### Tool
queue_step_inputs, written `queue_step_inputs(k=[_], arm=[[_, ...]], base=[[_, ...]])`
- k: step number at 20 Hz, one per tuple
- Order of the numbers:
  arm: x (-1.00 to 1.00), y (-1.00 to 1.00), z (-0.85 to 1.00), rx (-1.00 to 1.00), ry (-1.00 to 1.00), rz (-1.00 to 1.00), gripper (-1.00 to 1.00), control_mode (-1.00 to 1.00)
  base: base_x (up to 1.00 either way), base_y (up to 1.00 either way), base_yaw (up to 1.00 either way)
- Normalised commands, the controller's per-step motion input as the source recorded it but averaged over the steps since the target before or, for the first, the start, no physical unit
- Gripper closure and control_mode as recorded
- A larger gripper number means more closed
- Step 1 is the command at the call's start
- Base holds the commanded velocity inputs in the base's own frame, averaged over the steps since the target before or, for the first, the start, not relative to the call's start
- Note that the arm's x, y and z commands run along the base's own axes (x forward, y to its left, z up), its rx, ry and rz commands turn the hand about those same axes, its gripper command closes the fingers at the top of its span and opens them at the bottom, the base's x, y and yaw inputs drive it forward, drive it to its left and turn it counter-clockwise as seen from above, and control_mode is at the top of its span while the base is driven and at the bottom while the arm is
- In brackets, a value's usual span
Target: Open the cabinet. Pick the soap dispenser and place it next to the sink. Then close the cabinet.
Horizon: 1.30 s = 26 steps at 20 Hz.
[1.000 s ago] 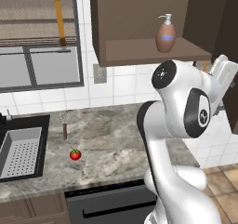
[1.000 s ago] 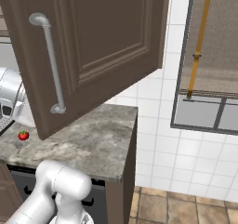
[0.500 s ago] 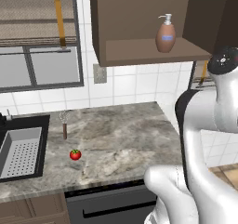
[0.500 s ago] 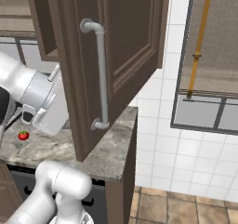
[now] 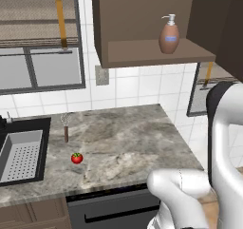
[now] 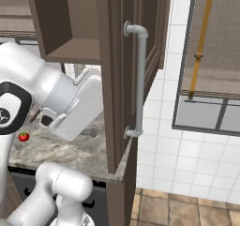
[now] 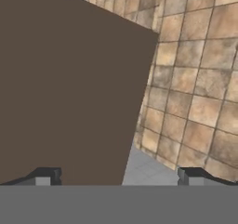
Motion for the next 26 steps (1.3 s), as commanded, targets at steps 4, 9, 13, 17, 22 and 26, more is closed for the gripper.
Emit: queue_step_inputs(k=[4, 9, 13, 17, 22, 26], arm=[[0.0, 0.58, 0.01, -0.11, 0.0, 0.01, -1.0, -1.0], [0.06, 0.64, 0.0, -0.14, 0.0, 0.18, -1.0, -1.0], [0.06, 0.56, 0.1, -0.16, 0.01, 0.3, -1.0, -1.0], [0.0, 0.33, 0.21, -0.14, 0.09, 0.44, -1.0, -1.0], [-0.03, 0.32, 0.21, -0.27, 0.11, 0.54, -1.0, -1.0], [-0.05, 0.31, 0.24, -0.32, 0.21, 0.48, -1.0, -1.0]], base=[[0.0, 0.0, 0.0], [0.0, 0.0, 0.0], [0.0, 0.0, 0.0], [0.0, 0.0, 0.0], [0.0, 0.0, 0.0], [0.0, 0.0, 0.0]])
